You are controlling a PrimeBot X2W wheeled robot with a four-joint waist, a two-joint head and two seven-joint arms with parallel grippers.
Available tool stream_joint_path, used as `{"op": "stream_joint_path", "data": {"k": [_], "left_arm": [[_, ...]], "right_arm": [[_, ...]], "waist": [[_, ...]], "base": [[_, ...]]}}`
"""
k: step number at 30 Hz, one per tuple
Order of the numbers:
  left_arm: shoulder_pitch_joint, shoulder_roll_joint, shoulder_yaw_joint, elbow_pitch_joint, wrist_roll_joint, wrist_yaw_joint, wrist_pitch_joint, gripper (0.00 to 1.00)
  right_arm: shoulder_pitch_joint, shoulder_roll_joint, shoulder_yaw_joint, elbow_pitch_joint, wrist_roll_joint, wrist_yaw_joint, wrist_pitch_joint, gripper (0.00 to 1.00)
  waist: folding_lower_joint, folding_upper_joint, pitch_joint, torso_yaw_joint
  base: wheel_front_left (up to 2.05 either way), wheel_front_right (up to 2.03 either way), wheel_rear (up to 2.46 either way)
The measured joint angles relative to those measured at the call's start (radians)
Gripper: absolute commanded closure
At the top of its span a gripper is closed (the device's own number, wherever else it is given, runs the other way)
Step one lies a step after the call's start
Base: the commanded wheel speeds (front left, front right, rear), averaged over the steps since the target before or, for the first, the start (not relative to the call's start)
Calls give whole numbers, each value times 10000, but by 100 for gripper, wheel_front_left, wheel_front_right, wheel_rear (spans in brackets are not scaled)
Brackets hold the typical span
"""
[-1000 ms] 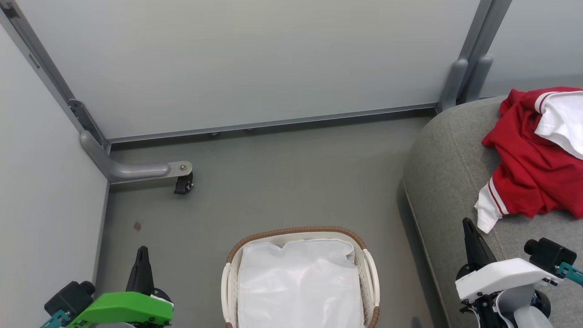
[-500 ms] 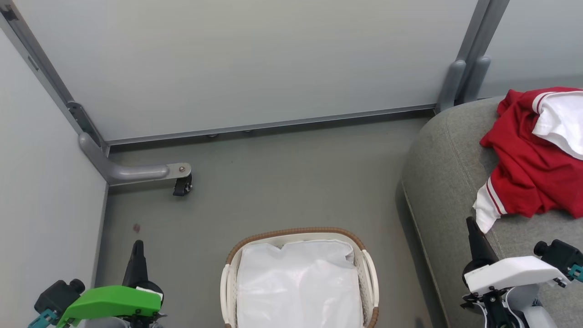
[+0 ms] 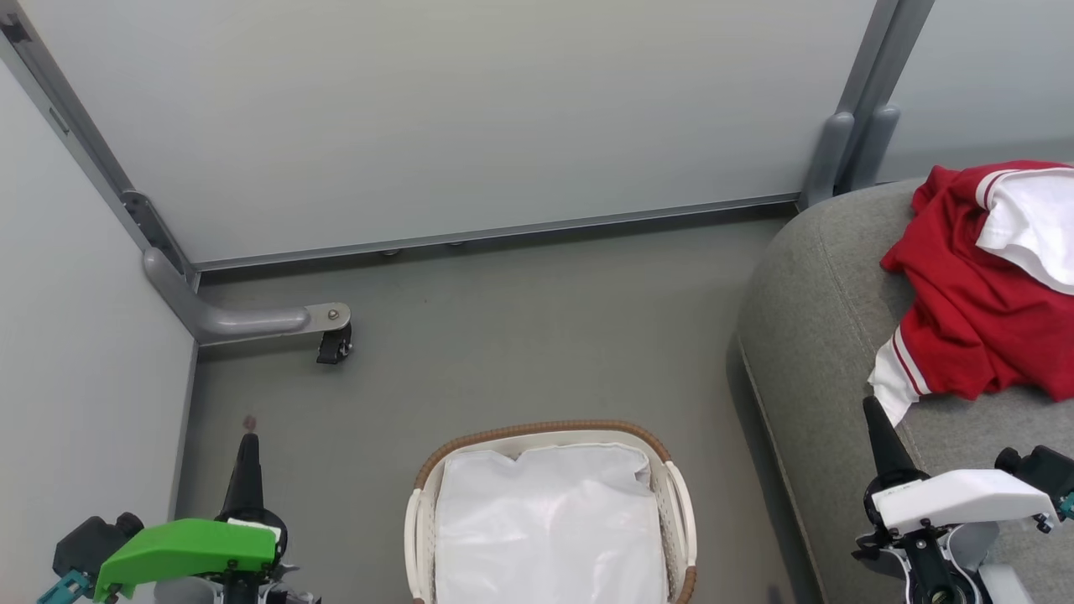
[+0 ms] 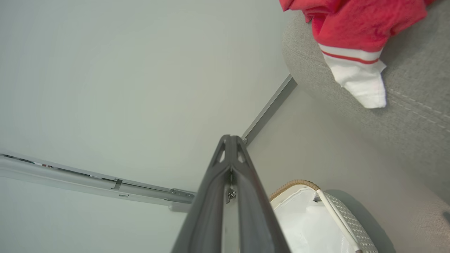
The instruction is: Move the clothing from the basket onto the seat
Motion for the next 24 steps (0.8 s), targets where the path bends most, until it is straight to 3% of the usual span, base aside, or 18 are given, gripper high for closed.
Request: {"op": "stream_joint_path", "data": {"k": [24], "left_arm": [[-179, 4, 326, -215, -2002, -98, 591, 100]], "right_arm": [[-32, -27, -188, -171, 2383, -2, 575, 100]], "waist": [[0, 0, -71, -74]], "base": [[0, 0, 0]]}}
